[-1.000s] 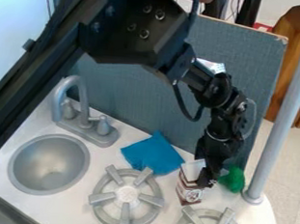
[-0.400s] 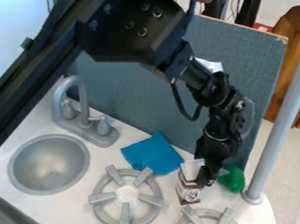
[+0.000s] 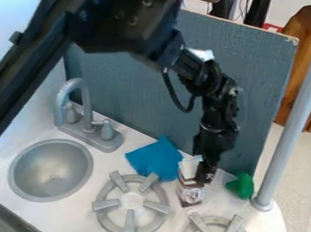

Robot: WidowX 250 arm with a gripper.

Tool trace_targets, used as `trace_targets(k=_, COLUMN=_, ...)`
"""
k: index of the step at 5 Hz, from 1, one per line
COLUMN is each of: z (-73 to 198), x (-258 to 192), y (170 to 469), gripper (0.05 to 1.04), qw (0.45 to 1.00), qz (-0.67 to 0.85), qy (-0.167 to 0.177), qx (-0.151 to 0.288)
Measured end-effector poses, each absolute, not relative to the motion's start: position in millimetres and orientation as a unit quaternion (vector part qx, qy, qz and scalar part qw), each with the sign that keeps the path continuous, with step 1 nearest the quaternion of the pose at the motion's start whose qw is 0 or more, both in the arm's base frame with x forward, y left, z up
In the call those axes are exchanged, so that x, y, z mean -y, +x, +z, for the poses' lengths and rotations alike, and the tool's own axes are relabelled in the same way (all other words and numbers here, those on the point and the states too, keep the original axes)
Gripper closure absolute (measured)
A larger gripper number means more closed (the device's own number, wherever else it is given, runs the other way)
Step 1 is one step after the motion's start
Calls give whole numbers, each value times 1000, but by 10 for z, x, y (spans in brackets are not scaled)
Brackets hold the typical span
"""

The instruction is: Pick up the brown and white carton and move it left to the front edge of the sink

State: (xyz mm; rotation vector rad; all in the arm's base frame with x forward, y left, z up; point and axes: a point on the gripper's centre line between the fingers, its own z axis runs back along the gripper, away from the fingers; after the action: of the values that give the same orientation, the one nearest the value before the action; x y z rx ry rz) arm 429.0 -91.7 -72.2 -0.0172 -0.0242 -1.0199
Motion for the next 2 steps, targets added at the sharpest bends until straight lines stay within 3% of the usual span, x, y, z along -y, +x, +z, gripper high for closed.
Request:
trace_targets(k=1, z=-408, x=956, y=4327, gripper=243, qw=867, qz=-496, qy=-23, qx=38)
trace_targets(k=2, z=-314, x=894, y=4193, gripper=243, qw=863, qz=-502, qy=-43, qx=32)
